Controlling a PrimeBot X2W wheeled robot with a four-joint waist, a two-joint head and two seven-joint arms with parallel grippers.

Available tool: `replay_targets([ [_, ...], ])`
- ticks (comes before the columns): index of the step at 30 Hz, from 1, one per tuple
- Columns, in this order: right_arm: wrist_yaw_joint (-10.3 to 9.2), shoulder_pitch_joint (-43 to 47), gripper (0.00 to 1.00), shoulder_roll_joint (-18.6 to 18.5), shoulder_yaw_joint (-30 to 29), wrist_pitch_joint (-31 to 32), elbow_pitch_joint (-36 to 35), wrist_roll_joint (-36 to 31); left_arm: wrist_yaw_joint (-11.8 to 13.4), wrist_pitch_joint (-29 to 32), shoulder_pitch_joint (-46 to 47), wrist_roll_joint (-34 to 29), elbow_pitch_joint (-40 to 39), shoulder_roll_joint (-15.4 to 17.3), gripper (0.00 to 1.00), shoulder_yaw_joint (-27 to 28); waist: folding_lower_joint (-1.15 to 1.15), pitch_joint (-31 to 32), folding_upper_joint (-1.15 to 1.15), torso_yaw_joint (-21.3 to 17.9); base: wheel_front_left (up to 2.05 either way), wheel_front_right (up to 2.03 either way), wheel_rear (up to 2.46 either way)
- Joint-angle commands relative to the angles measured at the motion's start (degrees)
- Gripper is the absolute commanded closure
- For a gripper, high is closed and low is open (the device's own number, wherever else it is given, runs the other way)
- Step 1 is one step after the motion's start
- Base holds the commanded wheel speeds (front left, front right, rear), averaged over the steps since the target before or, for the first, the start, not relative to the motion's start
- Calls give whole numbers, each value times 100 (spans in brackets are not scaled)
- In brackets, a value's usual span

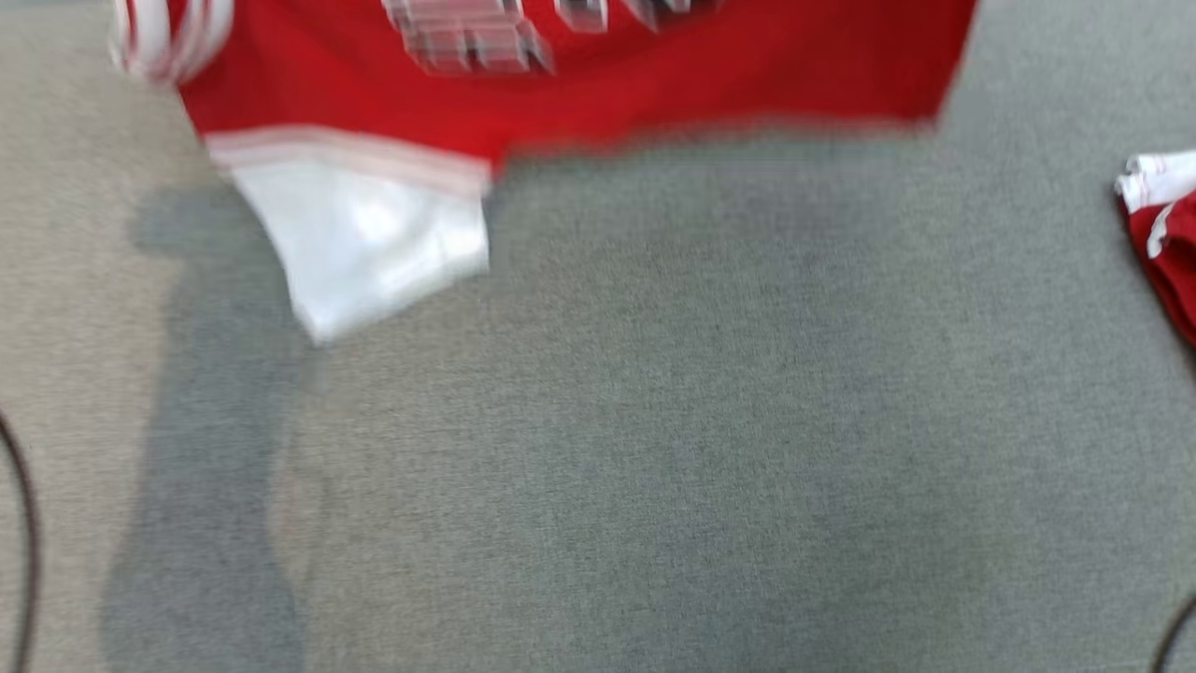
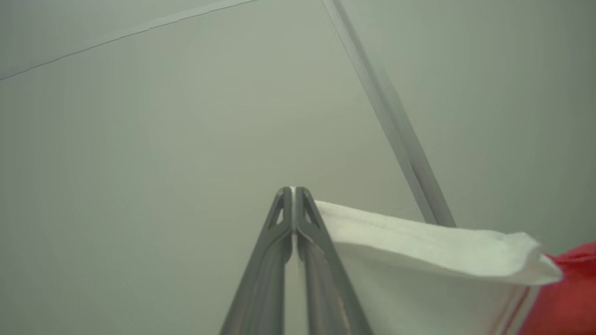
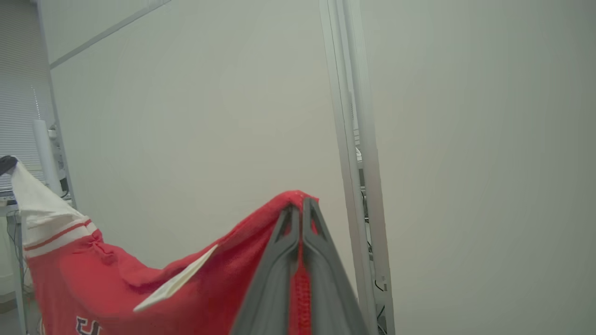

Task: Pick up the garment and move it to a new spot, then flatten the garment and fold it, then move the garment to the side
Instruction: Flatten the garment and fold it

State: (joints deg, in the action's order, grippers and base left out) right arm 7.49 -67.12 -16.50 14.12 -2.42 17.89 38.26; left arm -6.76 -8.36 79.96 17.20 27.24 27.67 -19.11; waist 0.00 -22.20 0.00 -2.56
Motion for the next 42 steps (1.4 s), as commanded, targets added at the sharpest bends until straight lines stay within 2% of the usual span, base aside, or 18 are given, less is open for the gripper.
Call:
replay_targets([
  [1,0,-285,100,121,46,-197,346,50,-6,-43,245,-92,336,86,100,-7,0,-287,0,-188,0,0,0],
  [5,-1,-1213,100,445,224,-751,1560,68,72,-136,962,-122,1328,132,100,84,0,-461,0,-333,0,0,0],
  [8,0,-1606,100,681,421,-955,2377,25,69,-181,1169,-5,1944,33,100,135,0,-507,0,-345,0,0,0],
  [11,0,-1885,100,753,597,-1042,2982,61,20,-174,1338,227,2401,-146,100,180,0,-599,0,-295,0,0,0],
  [14,0,-1906,100,792,879,-992,3324,190,-30,-137,1218,537,2789,-381,100,230,0,-706,0,-213,0,0,0],
  [19,0,-1479,100,511,1424,-1061,3315,508,-72,-161,588,1118,3077,-787,100,283,0,-826,0,-17,0,0,0],
  [20,0,-1283,100,423,1508,-1094,3267,615,-72,-191,309,1070,3048,-885,100,103,0,-803,0,52,0,0,0],
  [22,0,-924,100,218,1649,-1162,3106,770,-67,-322,-216,1388,2914,-1051,100,52,0,-768,0,137,0,0,0],
  [26,0,73,100,-108,1884,-1263,2662,1122,-68,-571,-1423,1814,2423,-1172,100,-2,0,-601,0,258,0,0,0],
  [31,0,1446,100,-384,1745,-1291,1926,1388,-70,-665,-3020,2050,1528,-1123,100,122,0,-351,0,262,0,0,0],
  [32,0,1446,100,-384,1745,-1291,1926,1388,-70,-665,-3020,2050,1528,-1123,100,122,0,-351,0,262,0,0,0],
  [39,0,3360,100,-499,1163,-1291,974,1323,486,-648,-5408,1956,-371,-844,100,367,0,174,0,252,0,0,0],
  [42,0,4085,100,-631,972,-1292,627,1303,814,-329,-6369,2053,-1465,-689,100,392,0,408,0,334,0,0,0],
])
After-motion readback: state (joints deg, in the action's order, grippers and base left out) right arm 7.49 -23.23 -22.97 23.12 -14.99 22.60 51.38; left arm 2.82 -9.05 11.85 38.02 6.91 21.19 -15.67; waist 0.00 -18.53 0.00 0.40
